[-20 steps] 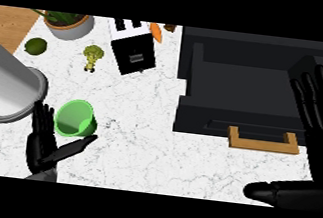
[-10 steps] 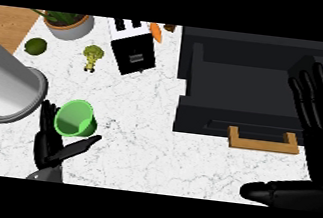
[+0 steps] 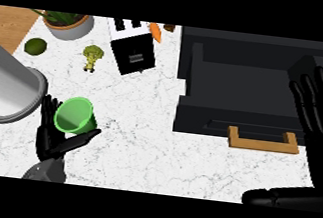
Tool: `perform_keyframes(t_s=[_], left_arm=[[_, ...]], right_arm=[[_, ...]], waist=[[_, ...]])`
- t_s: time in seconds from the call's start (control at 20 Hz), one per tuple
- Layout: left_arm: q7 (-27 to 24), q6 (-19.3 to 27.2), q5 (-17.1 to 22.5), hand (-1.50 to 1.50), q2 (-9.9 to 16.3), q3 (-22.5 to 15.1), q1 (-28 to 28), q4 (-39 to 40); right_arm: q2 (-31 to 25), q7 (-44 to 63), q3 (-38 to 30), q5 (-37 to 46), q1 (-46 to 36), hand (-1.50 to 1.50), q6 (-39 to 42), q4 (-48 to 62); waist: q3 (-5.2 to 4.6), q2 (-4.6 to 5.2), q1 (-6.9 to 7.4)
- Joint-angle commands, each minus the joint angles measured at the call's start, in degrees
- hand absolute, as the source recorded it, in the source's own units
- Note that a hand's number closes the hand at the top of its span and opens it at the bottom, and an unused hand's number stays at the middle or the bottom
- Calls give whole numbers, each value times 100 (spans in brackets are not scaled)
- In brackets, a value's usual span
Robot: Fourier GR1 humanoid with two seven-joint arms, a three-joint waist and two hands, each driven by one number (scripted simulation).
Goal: Pick up the cup, place it into the drawer and close the drawer
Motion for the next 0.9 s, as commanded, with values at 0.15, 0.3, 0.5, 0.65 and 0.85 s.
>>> perform_keyframes(t_s=[0.15, 0.3, 0.5, 0.65, 0.85], left_arm=[[-390, -781, 144, -150, 11, 50, -404, 718], [-471, -1050, 267, -150, 7, 132, -622, 964], [-743, -1613, 224, 150, 257, 140, -715, 1386], [-944, -1595, 218, 150, -83, -14, -387, 935], [-1353, -1252, 58, 150, 159, 92, -754, 1397]], right_arm=[[149, 237, 140, 177, -245, -150, -293, -61], [-81, -157, -133, -152, 73, -150, 181, 172], [54, 188, 80, 94, -360, -150, -166, 83], [-136, -187, -345, -295, -45, -150, 198, 335], [-28, 14, -81, -37, 82, -150, 32, -46]], waist=[[-5, 10, -16], [-3, 12, -33], [-5, 13, -21], [1, -1, 12], [-3, 6, -24]])
